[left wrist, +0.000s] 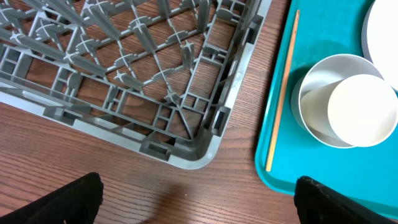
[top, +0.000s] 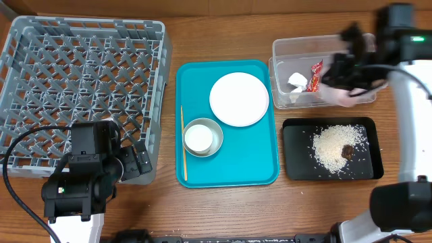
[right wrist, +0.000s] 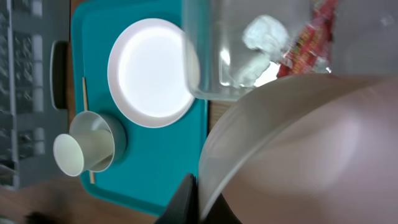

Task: Sort waste into correct bins and load items into the dishwasher
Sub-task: 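Carry the emptied bowl back and set it on the white plate, then grasp the white cup from the bowl with the right gripper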

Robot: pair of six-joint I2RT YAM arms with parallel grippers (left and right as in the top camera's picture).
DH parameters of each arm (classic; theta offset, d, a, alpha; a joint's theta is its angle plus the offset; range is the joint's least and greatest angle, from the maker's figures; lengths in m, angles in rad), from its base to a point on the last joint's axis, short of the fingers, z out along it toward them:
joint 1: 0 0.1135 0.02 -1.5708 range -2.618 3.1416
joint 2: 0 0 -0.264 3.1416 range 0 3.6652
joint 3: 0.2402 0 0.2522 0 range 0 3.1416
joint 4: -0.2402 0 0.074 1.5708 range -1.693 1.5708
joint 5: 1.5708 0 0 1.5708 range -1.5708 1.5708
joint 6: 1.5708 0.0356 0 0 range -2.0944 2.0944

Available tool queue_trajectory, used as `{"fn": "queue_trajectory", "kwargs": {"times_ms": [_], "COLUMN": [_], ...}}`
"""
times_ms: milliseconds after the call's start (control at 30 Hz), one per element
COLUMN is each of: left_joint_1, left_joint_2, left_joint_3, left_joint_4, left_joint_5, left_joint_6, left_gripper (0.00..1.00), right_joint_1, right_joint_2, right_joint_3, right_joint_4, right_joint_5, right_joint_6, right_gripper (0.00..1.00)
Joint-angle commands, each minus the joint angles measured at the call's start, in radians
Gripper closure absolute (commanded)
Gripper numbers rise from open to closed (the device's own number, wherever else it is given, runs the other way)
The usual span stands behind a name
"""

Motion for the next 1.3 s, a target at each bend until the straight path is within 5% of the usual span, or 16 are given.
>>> {"fn": "queue_trajectory", "kwargs": {"times_ms": [0, 400, 833, 900, 1267], "left_joint_1": [0.005, 0.005, 0.005, 0.005, 0.005], "left_joint_2": [-0.008, -0.008, -0.008, -0.008, -0.008], "left_joint_3": [0.019, 0.019, 0.019, 0.019, 0.019], "left_joint_4": [0.002, 0.003, -0.002, -0.003, 0.000], "left_joint_5": [-0.005, -0.005, -0.005, -0.005, -0.005], "left_joint_6": [0.005, 0.005, 0.005, 0.005, 0.005], "left_gripper": [0.00, 0.00, 0.00, 0.00, 0.00], "right_joint_1": [0.136, 0.523, 0.576, 0.576, 0.565], "right_joint_2": [-0.024, 0.149, 0.432, 0.444, 0.400], "right_joint_3": [0.021, 0.021, 0.021, 0.021, 0.163], "right_joint_4": [0.053, 0.319, 0.435, 0.426, 0.224], "right_joint_5": [0.166, 0.281, 0.277, 0.252, 0.183], "right_joint_6": [0.004, 0.004, 0.042, 0.041, 0.077], "right_gripper": [0.96, 0.96, 0.95, 0.80, 0.58]}}
